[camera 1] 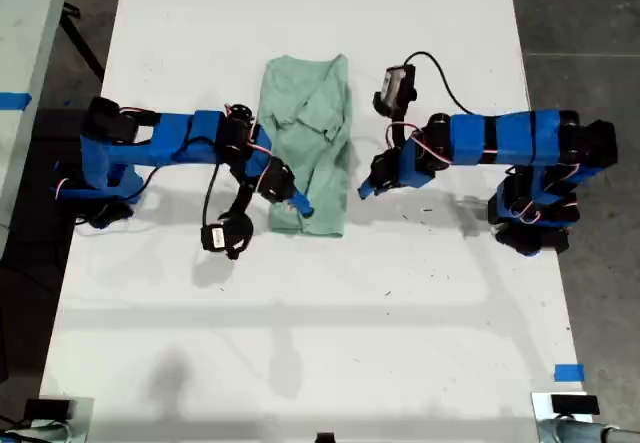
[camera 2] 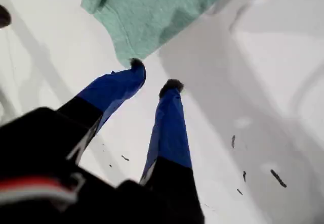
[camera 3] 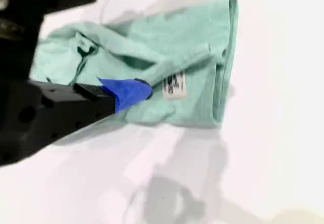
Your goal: Fold t-shirt
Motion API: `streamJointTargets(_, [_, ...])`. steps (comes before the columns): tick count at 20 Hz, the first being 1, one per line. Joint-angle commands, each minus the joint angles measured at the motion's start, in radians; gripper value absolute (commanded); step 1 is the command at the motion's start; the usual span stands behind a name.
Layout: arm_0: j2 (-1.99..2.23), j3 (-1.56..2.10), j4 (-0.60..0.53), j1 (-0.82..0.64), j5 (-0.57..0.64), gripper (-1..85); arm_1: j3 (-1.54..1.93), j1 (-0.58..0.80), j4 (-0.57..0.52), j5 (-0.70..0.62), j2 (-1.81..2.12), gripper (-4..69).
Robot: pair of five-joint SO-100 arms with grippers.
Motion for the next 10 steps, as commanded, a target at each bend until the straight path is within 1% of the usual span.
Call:
streamJointTargets(1, [0.032, 0.103, -0.021, 0.018, -0.054, 35.0, -0.012, -0.021, -0.054, 0.021, -0.012, 8.8])
streamJointTargets(2, [-0.005, 0.098, -0.021, 0.034, -0.071, 35.3, -0.002, -0.021, -0.077, 0.037, -0.014, 7.3])
streamJointTargets(3, [-0.018, 0.100, -0.023, 0.041, -0.094, 35.4, 0.005, -0.021, -0.097, 0.034, -0.012, 7.3])
streamJointTargets(4, [-0.012, 0.100, -0.023, 0.048, -0.106, 35.3, 0.002, -0.025, -0.109, 0.018, -0.021, 5.4])
streamJointTargets(5, [0.023, 0.114, -0.020, 0.051, -0.118, 35.7, -0.008, -0.028, -0.103, 0.018, -0.032, 6.4])
streamJointTargets(6, [0.080, 0.150, -0.025, 0.052, -0.120, 36.2, -0.012, -0.031, -0.101, 0.015, -0.034, 18.9])
streamJointTargets(7, [0.161, 0.225, -0.052, 0.049, -0.126, 36.4, -0.020, -0.035, -0.092, 0.014, -0.034, 26.0])
streamJointTargets(8, [0.268, 0.344, -0.123, 0.041, -0.130, 35.9, -0.025, -0.038, -0.084, 0.017, -0.034, 28.8])
streamJointTargets(10, [0.485, 0.672, -0.370, 0.008, -0.153, 32.6, -0.025, -0.043, -0.091, 0.031, -0.051, 31.0])
